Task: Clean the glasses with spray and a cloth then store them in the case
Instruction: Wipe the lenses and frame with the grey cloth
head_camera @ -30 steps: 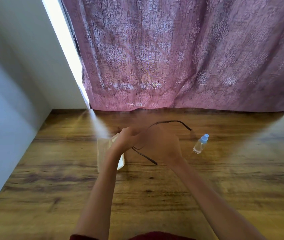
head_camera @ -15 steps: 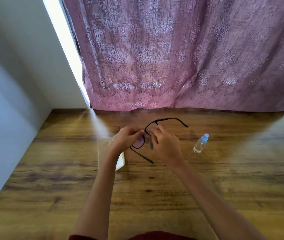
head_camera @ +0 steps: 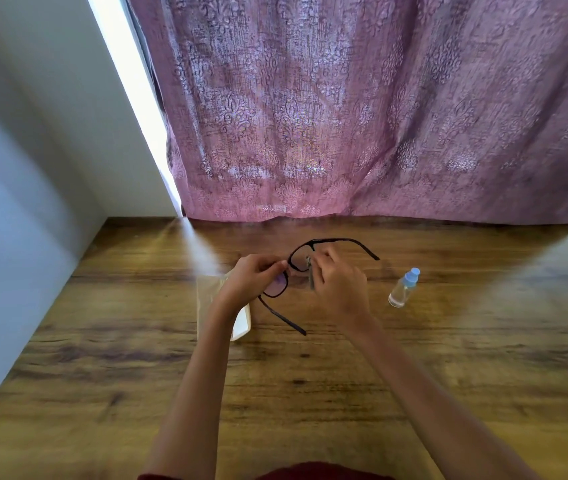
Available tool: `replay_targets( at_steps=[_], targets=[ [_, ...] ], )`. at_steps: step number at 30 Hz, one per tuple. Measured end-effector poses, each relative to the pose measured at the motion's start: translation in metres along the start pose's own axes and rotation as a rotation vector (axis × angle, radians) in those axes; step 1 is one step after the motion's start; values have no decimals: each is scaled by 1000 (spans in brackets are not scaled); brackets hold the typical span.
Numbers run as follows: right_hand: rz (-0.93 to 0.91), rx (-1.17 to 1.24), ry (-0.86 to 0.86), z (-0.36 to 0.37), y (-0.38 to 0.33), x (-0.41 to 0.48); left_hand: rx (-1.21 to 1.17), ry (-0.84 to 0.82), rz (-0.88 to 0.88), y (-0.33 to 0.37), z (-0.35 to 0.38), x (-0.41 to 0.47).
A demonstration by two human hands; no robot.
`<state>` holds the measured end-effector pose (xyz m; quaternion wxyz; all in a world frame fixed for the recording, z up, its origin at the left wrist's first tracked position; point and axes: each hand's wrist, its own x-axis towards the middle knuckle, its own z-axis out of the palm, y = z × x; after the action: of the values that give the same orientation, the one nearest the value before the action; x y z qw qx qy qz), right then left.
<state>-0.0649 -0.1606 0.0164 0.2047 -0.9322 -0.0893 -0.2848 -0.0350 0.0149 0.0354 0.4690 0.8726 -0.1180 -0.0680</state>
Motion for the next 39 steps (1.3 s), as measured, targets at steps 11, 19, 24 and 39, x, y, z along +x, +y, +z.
replay_targets(
  at_steps=[11,19,24,39],
  targets=[
    [-59,39,14,1,-10,7,64,-47,12,2,2,3],
    [-45,11,13,4,-1,-1,6,2,20,-5,-3,2],
    [-103,75,-42,10,-6,-7,31,-13,-18,-8,0,6],
    [-50,12,-3,10,-3,1,-73,11,-24,-14,-3,-2]
  ],
)
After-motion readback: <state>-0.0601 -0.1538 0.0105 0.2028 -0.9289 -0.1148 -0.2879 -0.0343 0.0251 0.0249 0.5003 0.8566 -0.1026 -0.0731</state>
